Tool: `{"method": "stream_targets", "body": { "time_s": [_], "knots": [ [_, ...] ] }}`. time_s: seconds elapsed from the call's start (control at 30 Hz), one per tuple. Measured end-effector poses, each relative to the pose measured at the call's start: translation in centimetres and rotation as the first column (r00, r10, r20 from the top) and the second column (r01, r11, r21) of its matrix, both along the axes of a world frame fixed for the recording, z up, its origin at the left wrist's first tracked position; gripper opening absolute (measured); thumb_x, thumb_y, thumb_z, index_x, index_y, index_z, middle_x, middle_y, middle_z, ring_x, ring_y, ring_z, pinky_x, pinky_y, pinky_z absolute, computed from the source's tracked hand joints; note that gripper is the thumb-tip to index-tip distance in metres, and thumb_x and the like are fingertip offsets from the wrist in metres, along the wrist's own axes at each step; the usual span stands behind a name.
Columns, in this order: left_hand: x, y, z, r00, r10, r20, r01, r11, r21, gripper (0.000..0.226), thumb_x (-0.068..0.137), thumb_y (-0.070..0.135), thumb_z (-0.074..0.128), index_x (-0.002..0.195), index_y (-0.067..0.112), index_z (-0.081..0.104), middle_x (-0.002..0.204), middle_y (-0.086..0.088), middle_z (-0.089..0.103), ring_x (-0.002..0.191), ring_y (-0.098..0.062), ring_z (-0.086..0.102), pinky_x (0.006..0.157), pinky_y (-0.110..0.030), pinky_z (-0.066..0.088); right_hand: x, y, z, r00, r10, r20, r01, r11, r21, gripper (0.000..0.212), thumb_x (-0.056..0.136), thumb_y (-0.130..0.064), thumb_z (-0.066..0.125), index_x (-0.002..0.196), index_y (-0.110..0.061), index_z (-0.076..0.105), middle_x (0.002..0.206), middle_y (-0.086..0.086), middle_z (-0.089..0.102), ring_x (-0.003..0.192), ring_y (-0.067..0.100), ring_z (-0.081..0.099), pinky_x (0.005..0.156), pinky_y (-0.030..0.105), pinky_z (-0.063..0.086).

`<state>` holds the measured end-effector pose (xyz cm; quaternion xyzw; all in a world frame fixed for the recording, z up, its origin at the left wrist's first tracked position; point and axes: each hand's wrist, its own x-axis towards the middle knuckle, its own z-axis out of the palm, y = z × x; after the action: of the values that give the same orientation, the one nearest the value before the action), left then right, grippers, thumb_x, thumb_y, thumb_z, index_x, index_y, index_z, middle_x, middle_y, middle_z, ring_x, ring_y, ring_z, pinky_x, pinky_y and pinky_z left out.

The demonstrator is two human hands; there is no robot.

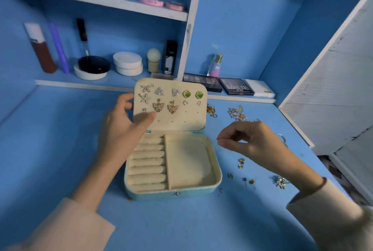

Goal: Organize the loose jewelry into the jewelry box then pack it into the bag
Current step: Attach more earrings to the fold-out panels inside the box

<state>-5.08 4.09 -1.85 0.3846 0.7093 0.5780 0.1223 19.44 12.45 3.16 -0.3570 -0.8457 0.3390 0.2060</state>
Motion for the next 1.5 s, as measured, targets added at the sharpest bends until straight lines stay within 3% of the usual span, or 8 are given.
{"method": "stream_targets", "body": {
  "time_s": [0.1,0.27,0.43,0.7,0.8,1.0,1.3,1.5],
  "knots": [
    [0.4,0.9,0.4,0.995,0.032,-0.090,-0.039,0.996,-0.083,0.061,0.064,0.047,0.079,0.111,0.030,0.044,0.094,0.013,0.060,0.096,-0.015,0.056,0.075,-0.034,0.046,-2.0,0.0,0.1,0.987,-0.035,-0.159,0.008,0.985,-0.172,0.009,0.076,-0.009,0.074,0.080,-0.017,0.073,0.073,0.001,0.070,0.067,0.010,0.062,0.068,0.020,0.050],
    [1.2,1.9,0.8,0.970,0.099,-0.222,-0.137,0.977,-0.161,0.083,0.054,0.058,0.080,0.115,0.018,0.042,0.112,-0.003,0.061,0.104,-0.026,0.054,0.080,-0.040,0.049,-5.0,-0.4,-0.2,0.952,-0.036,-0.303,-0.039,0.971,-0.236,0.016,0.079,0.001,0.069,0.082,-0.014,0.073,0.069,-0.006,0.070,0.065,0.002,0.062,0.066,0.011,0.047],
    [1.3,2.5,0.9,0.945,0.113,-0.308,-0.181,0.963,-0.200,0.087,0.054,0.061,0.078,0.115,0.013,0.039,0.113,-0.007,0.062,0.104,-0.031,0.053,0.077,-0.040,0.047,-7.0,-0.2,-1.3,0.947,-0.097,-0.307,0.070,0.993,-0.098,0.021,0.078,-0.005,0.072,0.075,-0.025,0.073,0.074,0.000,0.072,0.071,0.021,0.066,0.071,0.031,0.053],
    [1.4,2.2,0.7,0.951,0.144,-0.275,-0.182,0.976,-0.118,0.070,0.064,0.051,0.078,0.114,0.016,0.043,0.109,-0.002,0.061,0.100,-0.025,0.049,0.068,-0.032,0.036,-8.7,0.6,-2.4,0.956,-0.073,-0.285,0.118,0.982,0.144,0.019,0.081,0.000,0.066,0.091,-0.013,0.076,0.085,-0.005,0.072,0.075,0.008,0.065,0.074,0.012,0.049],
    [1.4,2.1,0.7,0.953,0.143,-0.266,-0.180,0.977,-0.117,0.069,0.065,0.050,0.078,0.115,0.018,0.042,0.108,0.000,0.061,0.099,-0.022,0.048,0.067,-0.031,0.037,-9.4,0.7,-2.6,0.955,-0.049,-0.293,0.131,0.955,0.268,0.014,0.080,-0.005,0.066,0.088,-0.012,0.076,0.082,-0.001,0.072,0.072,0.011,0.062,0.071,0.016,0.049],
    [1.4,2.1,0.8,0.957,0.146,-0.252,-0.183,0.974,-0.131,0.069,0.066,0.050,0.078,0.117,0.018,0.042,0.109,0.001,0.060,0.100,-0.019,0.046,0.067,-0.029,0.032,-10.5,0.5,-3.2,0.959,-0.025,-0.281,0.159,0.872,0.464,0.020,0.076,-0.004,0.059,0.087,-0.006,0.075,0.082,0.002,0.069,0.078,0.006,0.056,0.075,-0.001,0.038],
    [1.5,2.1,0.7,0.949,0.153,-0.277,-0.190,0.975,-0.115,0.071,0.066,0.050,0.078,0.117,0.015,0.043,0.108,-0.002,0.060,0.092,-0.015,0.041,0.067,-0.028,0.032,-10.8,0.3,-3.3,0.956,-0.020,-0.293,0.166,0.859,0.484,0.020,0.072,-0.002,0.059,0.085,-0.007,0.073,0.073,0.003,0.066,0.064,0.016,0.059,0.066,0.021,0.046],
    [1.4,2.1,0.8,0.949,0.153,-0.277,-0.195,0.972,-0.130,0.073,0.066,0.053,0.077,0.118,0.016,0.042,0.109,-0.001,0.060,0.097,-0.017,0.045,0.066,-0.028,0.032,-11.2,0.0,-3.8,0.957,-0.060,-0.283,0.212,0.810,0.547,0.014,0.072,-0.002,0.059,0.078,-0.006,0.071,0.068,0.003,0.063,0.062,0.019,0.056,0.063,0.022,0.043]
  ]
}}
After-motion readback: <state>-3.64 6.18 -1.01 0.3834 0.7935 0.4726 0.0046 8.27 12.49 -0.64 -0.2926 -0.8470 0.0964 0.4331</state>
